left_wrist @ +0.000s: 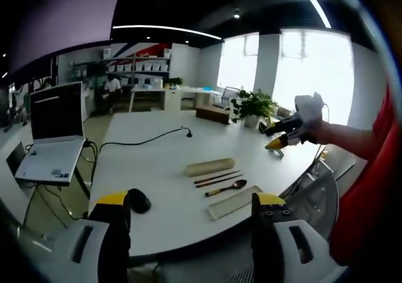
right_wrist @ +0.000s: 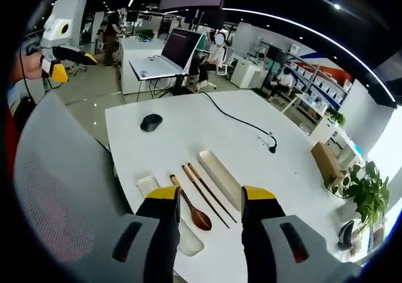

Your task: Arrange the utensils inside the cutlery case until each visible utensil rests in its matching compartment.

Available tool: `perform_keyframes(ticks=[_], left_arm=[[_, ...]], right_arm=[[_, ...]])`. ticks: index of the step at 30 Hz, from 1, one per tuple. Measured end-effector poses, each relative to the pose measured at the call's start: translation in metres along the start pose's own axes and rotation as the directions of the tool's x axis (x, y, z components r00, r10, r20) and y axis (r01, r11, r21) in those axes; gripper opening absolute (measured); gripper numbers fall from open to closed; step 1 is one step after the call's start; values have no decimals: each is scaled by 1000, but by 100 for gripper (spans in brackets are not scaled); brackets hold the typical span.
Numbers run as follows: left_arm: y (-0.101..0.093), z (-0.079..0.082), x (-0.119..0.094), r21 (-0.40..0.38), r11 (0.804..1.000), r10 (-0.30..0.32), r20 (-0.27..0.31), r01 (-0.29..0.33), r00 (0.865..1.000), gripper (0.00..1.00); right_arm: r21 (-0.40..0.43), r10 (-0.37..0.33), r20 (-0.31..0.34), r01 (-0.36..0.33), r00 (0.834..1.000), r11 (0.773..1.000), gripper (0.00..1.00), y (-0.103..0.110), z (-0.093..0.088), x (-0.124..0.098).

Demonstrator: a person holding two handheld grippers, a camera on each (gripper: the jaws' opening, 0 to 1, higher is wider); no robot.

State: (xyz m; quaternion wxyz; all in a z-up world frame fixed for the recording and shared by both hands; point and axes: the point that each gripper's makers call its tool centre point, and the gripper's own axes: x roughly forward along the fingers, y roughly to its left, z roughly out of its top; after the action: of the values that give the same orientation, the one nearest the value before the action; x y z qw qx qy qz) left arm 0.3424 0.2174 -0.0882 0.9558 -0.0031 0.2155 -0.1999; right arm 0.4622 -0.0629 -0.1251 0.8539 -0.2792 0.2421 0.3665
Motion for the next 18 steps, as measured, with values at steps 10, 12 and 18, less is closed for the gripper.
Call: perform_keyframes(ticks=[10,12,18], left_arm=[[5,3,-1,0,1000,17,-5,-17,1000,80],[4,4,0,2,1000,17,-5,-17,1000,80],[3,3,0,-11,1000,27,3,-27,1000,80]], right_arm=[[-126,47,-70,-56,996,990,38,-1,-11,11],[-115,63,-73,-72,995,991,37,2,-12,15],[-131,97,-93,-108,991,985,38,7,-14,27]])
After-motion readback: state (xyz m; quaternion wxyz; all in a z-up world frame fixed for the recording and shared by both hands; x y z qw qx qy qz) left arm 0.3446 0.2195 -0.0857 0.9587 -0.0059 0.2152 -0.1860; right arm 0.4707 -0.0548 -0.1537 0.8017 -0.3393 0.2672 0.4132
